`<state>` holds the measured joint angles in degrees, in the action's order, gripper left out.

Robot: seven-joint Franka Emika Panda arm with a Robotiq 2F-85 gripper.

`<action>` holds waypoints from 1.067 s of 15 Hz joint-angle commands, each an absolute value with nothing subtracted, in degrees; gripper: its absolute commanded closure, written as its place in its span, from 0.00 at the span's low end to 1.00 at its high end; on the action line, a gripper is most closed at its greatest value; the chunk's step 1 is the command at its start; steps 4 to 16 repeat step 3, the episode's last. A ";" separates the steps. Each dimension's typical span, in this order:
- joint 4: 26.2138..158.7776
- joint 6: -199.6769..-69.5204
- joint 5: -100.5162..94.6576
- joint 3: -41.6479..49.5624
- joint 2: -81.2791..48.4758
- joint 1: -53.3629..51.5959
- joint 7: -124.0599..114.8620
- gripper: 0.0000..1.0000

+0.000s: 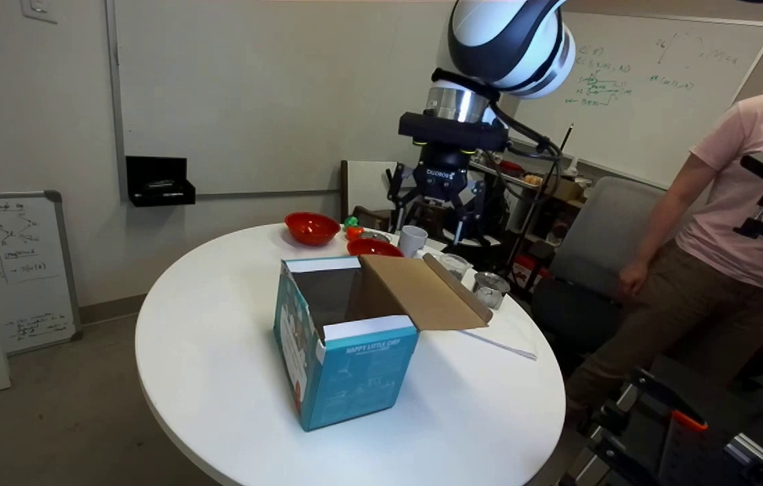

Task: Open the lid of the box then put the red cup in the box

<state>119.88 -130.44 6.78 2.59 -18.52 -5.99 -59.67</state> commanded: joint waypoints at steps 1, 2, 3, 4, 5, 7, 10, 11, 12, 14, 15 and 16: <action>119.77 -130.29 6.68 2.36 -18.36 -5.60 -59.73 0.00; 119.77 -130.33 6.69 2.35 -18.55 -5.63 -59.73 0.00; 119.75 -130.42 6.70 2.25 -18.88 -5.79 -59.77 0.00; 119.75 -130.42 6.70 2.25 -18.88 -5.79 -59.77 0.00; 119.75 -130.42 6.70 2.25 -18.88 -5.79 -59.77 0.00; 119.75 -130.42 6.70 2.25 -18.88 -5.79 -59.77 0.00; 119.75 -130.42 6.70 2.25 -18.88 -5.79 -59.77 0.00; 119.75 -130.42 6.70 2.25 -18.88 -5.79 -59.77 0.00; 119.75 -130.42 6.70 2.25 -18.88 -5.79 -59.77 0.00; 119.75 -130.42 6.70 2.25 -18.88 -5.79 -59.77 0.00; 119.75 -130.42 6.70 2.25 -18.88 -5.79 -59.77 0.00; 119.75 -130.42 6.70 2.25 -18.88 -5.79 -59.77 0.00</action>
